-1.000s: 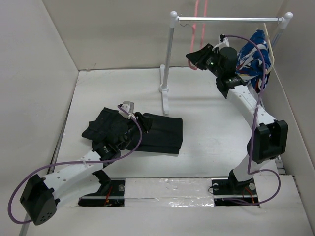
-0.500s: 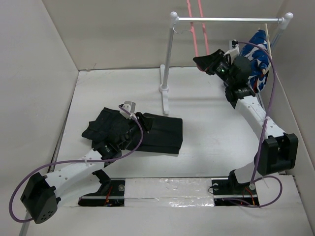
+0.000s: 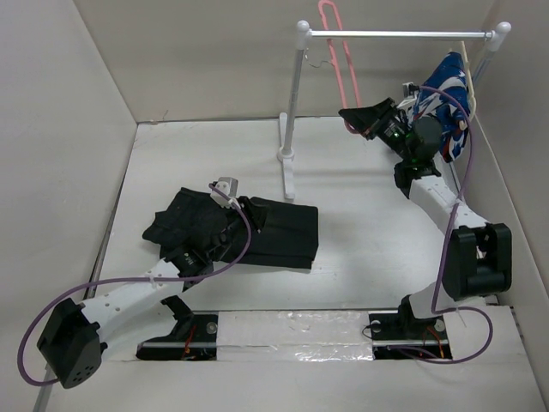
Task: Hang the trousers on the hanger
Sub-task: Pick up the hanger from the clothesline.
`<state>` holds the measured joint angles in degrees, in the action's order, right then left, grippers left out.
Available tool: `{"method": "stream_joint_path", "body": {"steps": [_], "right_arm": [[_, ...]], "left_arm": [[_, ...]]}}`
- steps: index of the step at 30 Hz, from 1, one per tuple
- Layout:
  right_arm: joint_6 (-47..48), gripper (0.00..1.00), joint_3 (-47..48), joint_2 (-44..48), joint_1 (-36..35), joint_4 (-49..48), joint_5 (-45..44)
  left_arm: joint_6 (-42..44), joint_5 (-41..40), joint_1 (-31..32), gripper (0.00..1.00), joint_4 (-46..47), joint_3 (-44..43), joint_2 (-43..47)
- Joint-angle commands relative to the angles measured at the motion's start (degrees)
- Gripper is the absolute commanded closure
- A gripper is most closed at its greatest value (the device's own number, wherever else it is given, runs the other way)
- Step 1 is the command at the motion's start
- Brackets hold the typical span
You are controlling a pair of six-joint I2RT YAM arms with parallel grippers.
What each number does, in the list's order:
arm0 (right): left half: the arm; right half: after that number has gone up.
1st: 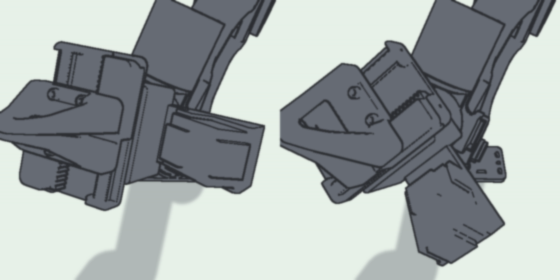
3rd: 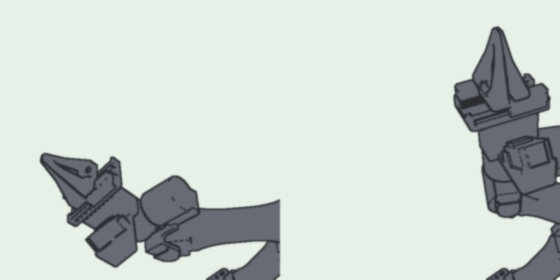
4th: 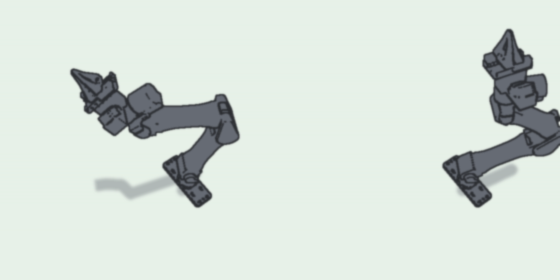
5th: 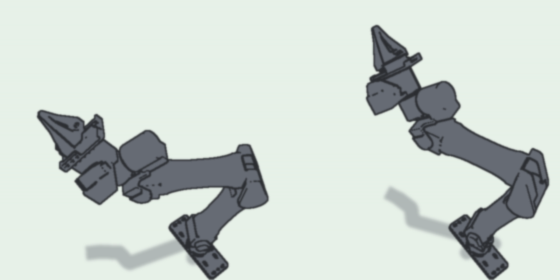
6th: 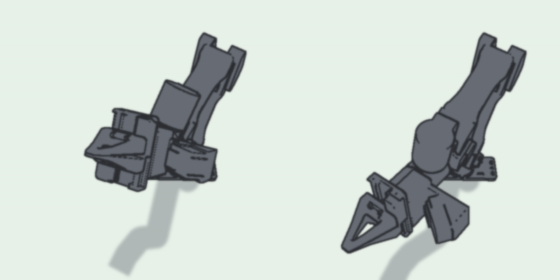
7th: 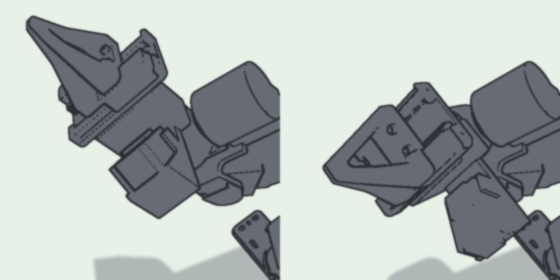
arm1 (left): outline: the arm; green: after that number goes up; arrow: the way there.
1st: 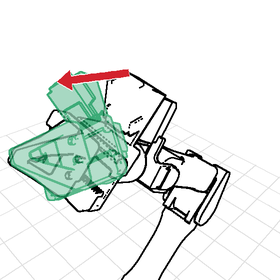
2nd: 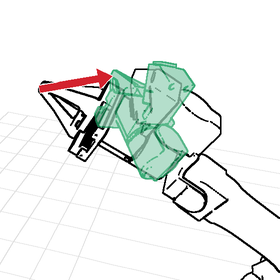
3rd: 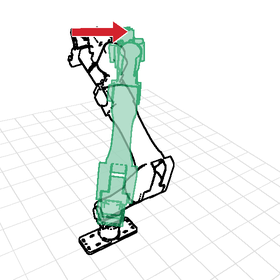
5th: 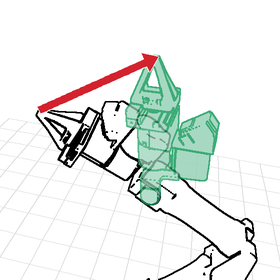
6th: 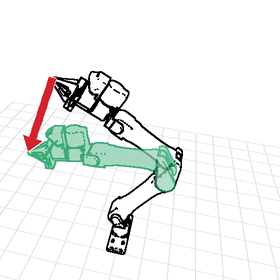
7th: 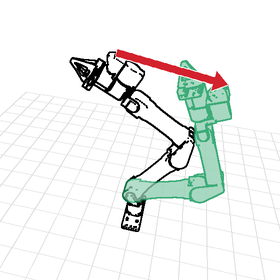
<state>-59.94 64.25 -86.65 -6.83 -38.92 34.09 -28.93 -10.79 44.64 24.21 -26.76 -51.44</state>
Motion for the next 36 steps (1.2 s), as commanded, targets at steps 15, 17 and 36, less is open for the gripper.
{"method": "stream_joint_path", "body": {"steps": [15,17,36], "right_arm": [[-18.45,1.0,-7.29,-5.28,2.08,-35.7,7.84],[-18.54,1.0,-7.82,-5.46,2.08,-35.36,7.84],[-9.24,1.0,-17.13,-6.61,3.75,-27.27,5.56]], "left_arm": [[1.07,-0.99,0.18,0.7,2.34,-0.39,-0.15],[1.24,-0.99,0.18,0.68,2.86,-0.13,-0.24],[1.42,0.85,0.18,0.56,4.79,0.48,-0.24]]}}
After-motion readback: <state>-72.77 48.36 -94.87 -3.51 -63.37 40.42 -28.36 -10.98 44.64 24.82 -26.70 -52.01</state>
